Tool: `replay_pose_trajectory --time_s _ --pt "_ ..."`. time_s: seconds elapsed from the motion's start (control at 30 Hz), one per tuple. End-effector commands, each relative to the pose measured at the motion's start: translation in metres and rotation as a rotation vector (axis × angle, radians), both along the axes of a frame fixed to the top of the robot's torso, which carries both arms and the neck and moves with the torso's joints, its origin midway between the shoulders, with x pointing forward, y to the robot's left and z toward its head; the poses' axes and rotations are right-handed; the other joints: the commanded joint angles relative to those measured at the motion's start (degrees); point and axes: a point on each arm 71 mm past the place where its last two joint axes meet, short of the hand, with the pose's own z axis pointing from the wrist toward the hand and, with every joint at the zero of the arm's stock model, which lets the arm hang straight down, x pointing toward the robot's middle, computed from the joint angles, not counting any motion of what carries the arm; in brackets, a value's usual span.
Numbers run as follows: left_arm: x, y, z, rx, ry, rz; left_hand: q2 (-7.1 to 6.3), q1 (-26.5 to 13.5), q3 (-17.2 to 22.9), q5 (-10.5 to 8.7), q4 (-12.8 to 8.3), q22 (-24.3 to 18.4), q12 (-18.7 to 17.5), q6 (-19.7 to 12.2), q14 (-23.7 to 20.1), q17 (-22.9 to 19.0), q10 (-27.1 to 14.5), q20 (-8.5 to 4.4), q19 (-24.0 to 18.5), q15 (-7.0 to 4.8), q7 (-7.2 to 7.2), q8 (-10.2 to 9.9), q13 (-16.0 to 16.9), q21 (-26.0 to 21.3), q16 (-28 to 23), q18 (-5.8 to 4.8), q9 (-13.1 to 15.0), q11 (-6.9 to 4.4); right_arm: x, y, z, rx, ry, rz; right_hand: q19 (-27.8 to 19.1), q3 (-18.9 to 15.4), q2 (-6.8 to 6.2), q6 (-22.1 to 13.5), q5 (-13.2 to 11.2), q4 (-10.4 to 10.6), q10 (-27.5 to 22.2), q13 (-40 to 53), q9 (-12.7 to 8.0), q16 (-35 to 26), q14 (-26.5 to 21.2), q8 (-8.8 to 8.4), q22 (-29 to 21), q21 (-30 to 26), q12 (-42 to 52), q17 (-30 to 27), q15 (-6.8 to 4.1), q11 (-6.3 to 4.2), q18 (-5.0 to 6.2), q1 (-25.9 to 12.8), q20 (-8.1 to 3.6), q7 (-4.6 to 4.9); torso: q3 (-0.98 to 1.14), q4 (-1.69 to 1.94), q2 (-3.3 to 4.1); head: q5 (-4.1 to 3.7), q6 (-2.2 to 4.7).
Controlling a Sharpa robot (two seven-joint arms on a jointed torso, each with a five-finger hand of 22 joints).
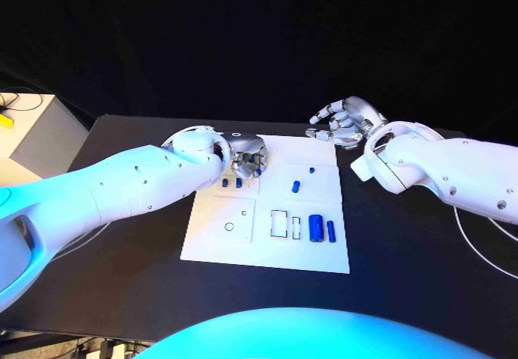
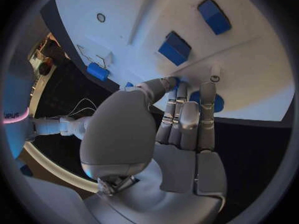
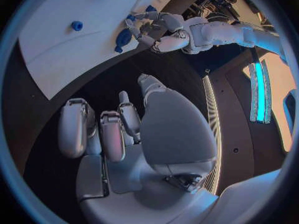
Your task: Assemble the parts on the task board
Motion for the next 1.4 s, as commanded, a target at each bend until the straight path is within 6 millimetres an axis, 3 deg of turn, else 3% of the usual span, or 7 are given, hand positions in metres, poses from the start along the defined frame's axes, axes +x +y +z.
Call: replay_pose_trajectory --time_s 0.03,0.43,0.77,0.9,1.1,1.3,1.4 --pt "-0.001 0.001 -0.002 -0.010 -0.013 -0.005 0.59 -0.11 0.07 -0.01 -0.41 0.20 -0.44 0.45 0.42 0.09 0.50 -0.02 0.45 0.04 0.15 -0.27 0.00 0.31 0.39 0.45 0.09 0.06 -0.001 0.002 0.000 -0.005 -0.002 0.018 0.39 0.32 0.43 -0.38 0.10 0.08 -0.20 0.08 -0.06 -0.28 4.37 -0.08 4.83 -0.02 -0.28 9.31 0.10 0.15 0.70 0.10 0.20 -0.02 0.00 0.01 -0.02 0.12 0.14" --pt "-0.011 0.016 0.016 -0.096 -0.021 -0.007 0.44 -0.47 0.08 0.03 -0.68 0.78 -1.51 0.73 0.85 0.53 1.20 -0.06 0.83 0.06 0.24 -0.70 -0.08 0.82 0.50 0.34 0.14 0.09 0.000 0.000 0.000 -0.006 -0.004 0.014 0.39 0.32 0.43 -0.38 0.10 0.08 -0.20 0.08 -0.06 -0.28 4.37 -0.08 4.83 -0.02 -0.28 9.31 0.10 0.15 0.70 0.10 0.20 -0.02 -0.06 0.16 -0.22 0.27 0.72" --pt "-0.017 0.044 0.035 -0.117 0.002 0.029 0.39 -0.70 -0.09 0.00 -0.78 0.98 -1.96 1.09 0.84 0.16 1.74 -0.03 0.93 0.02 0.18 -0.82 -0.04 0.98 0.43 0.30 0.24 0.01 -0.001 -0.003 0.000 -0.007 -0.003 0.008 0.38 0.44 0.42 -0.26 0.08 0.10 -0.12 0.09 -0.05 -0.28 4.38 -0.01 4.76 -0.15 -0.23 9.34 0.09 0.13 0.72 0.02 0.19 -0.05 -0.22 0.49 -0.61 0.60 0.68" --pt "-0.016 0.057 0.035 -0.106 0.009 0.053 0.37 -0.79 -0.17 -0.01 -0.79 0.97 -2.09 1.21 0.84 0.06 1.91 -0.03 0.91 0.00 0.15 -0.85 -0.02 0.99 0.41 0.31 0.27 -0.02 -0.001 -0.005 0.000 -0.009 -0.002 0.005 0.38 0.44 0.42 -0.26 0.08 0.10 -0.12 0.09 -0.05 -0.28 4.38 -0.01 4.76 -0.15 -0.23 9.34 0.09 0.13 0.72 0.02 0.19 -0.05 -0.38 0.63 -0.66 0.45 0.53" --pt "-0.012 0.073 0.033 -0.071 0.003 0.088 0.38 -0.94 -0.34 -0.03 -0.82 1.09 -2.30 1.49 0.84 -0.13 2.27 -0.05 0.98 -0.05 0.06 -0.88 0.04 1.05 0.36 0.29 0.35 -0.10 -0.001 -0.006 -0.001 -0.009 0.000 0.003 0.38 0.44 0.42 -0.26 0.08 0.10 -0.12 0.09 -0.05 -0.28 4.38 -0.01 4.76 -0.15 -0.23 9.34 0.09 0.13 0.72 0.02 0.19 -0.05 -0.22 0.54 -0.61 0.81 0.43" --pt "-0.007 0.076 0.031 -0.050 -0.010 0.101 0.39 -0.99 -0.41 -0.04 -0.83 1.06 -2.39 1.59 0.78 -0.36 2.40 -0.06 0.96 -0.07 0.03 -0.89 0.07 1.05 0.31 0.29 0.38 -0.13 -0.001 -0.006 -0.001 -0.009 0.001 0.003 0.38 0.44 0.42 -0.26 0.08 0.10 -0.12 0.09 -0.05 -0.28 4.38 -0.01 4.76 -0.15 -0.23 9.34 0.09 0.13 0.72 0.02 0.19 -0.05 -0.28 0.40 -0.45 1.02 0.42" --pt "-0.004 0.075 0.030 -0.047 -0.016 0.102 0.37 -1.02 -0.44 -0.04 -0.83 0.97 -2.43 1.62 0.81 -0.30 2.43 -0.07 0.89 -0.08 0.02 -0.91 0.08 1.01 0.32 0.32 0.39 -0.14 -0.001 -0.006 -0.002 -0.009 0.001 0.003 0.38 0.44 0.42 -0.26 0.08 0.10 -0.12 0.09 -0.05 -0.28 4.38 -0.01 4.76 -0.15 -0.23 9.34 0.09 0.13 0.72 0.02 0.19 -0.05 -0.21 0.41 -0.50 1.05 0.40"
